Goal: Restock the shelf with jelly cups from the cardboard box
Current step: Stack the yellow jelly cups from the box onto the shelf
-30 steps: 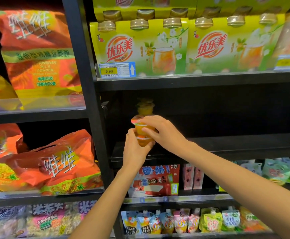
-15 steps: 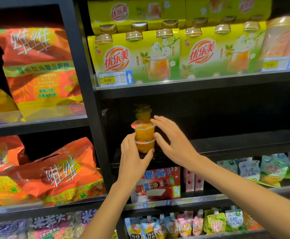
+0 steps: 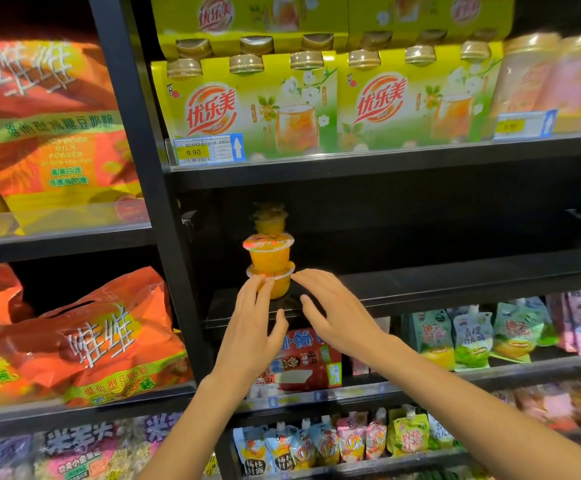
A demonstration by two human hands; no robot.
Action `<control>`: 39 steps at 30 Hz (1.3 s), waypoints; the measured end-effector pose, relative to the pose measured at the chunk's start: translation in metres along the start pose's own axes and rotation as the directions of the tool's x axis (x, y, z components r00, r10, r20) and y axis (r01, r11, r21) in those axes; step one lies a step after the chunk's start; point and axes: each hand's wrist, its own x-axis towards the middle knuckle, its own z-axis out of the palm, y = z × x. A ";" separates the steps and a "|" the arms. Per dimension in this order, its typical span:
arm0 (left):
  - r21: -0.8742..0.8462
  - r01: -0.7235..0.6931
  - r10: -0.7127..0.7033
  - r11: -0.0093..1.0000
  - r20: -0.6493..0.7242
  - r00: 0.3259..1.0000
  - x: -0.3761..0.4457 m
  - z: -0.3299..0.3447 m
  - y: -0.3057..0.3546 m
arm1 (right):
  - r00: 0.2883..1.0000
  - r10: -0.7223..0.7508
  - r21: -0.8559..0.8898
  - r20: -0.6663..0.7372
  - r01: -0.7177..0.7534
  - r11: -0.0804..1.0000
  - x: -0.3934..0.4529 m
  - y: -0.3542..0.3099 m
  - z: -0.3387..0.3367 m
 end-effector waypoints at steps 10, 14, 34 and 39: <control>0.002 0.018 -0.018 1.000 0.039 0.999 0.004 -0.003 -0.004 | 0.987 0.040 -0.105 0.158 -0.024 0.994 0.001 0.006 0.011; -0.003 0.023 -0.022 1.000 0.029 0.999 0.009 -0.005 -0.010 | 0.996 0.010 -0.064 0.094 -0.004 0.998 0.011 0.003 0.011; -0.013 0.080 -0.080 0.997 0.007 0.997 0.059 0.019 -0.018 | 0.999 0.016 -0.082 0.030 -0.014 0.997 0.061 0.028 0.021; 0.031 0.172 -0.173 0.985 0.033 0.984 0.074 0.024 -0.021 | 0.989 0.057 -0.132 0.136 -0.039 0.990 0.076 0.037 0.018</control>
